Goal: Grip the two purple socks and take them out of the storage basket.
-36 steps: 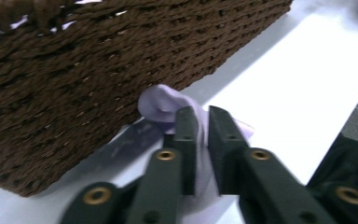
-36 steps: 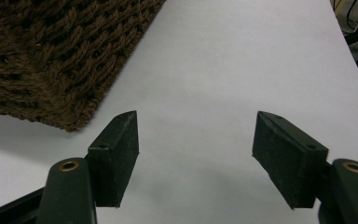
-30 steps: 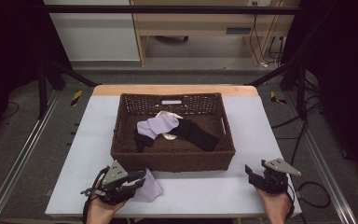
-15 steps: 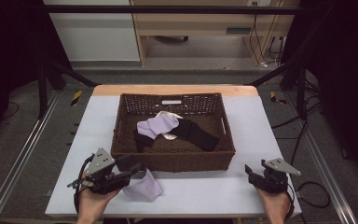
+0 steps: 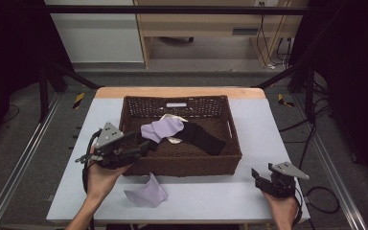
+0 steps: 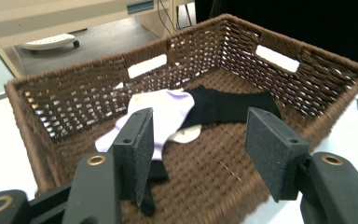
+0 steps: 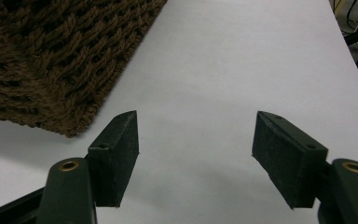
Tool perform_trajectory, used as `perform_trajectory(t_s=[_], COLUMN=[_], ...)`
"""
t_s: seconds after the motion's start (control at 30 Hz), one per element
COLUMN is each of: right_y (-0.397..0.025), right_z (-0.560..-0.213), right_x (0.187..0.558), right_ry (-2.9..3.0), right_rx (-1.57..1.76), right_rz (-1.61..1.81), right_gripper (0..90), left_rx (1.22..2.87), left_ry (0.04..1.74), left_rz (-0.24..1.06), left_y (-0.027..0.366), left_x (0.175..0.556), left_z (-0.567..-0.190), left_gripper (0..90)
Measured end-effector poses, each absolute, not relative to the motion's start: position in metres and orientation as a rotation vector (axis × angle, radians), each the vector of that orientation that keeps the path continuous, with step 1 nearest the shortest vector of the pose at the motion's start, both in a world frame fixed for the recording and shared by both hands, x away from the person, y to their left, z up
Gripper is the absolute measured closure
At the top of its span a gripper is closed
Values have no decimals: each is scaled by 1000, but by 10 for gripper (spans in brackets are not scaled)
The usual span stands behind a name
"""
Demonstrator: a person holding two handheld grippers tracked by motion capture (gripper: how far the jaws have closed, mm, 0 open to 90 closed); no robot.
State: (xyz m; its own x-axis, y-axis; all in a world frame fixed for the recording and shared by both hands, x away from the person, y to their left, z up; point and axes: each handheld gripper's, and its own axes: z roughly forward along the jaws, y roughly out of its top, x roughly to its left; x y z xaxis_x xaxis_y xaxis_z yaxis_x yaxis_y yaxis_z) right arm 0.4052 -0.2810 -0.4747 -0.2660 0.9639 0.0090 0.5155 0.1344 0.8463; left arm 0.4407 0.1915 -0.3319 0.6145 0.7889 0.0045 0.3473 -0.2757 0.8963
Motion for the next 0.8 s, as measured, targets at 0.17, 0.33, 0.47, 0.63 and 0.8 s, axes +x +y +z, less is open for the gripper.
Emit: perform_trajectory(t_s=[0.17,0.33,0.47,0.63,0.8], right_y=[-281,-282,-281,-282,-282], right_z=[-475,-475,-475,-474,-475], right_x=[406,405,406,406,406], right_ry=[1854,1851,1852,1855,1857], right_rx=[1422,1425,1425,1429,1422], right_rz=[1038,1042,1042,1047,1041], right_gripper=[316,318,322,322,324], left_rx=[1859,1854,1848,1850,1848], left_ry=[901,936,977,986,1010], left_rz=[588,584,589,625,631], left_y=[183,174,167,157,149], left_x=[462,487,507,528,545], left_z=[-325,-322,-324,-325,-329], left_gripper=[403,423,440,464,474])
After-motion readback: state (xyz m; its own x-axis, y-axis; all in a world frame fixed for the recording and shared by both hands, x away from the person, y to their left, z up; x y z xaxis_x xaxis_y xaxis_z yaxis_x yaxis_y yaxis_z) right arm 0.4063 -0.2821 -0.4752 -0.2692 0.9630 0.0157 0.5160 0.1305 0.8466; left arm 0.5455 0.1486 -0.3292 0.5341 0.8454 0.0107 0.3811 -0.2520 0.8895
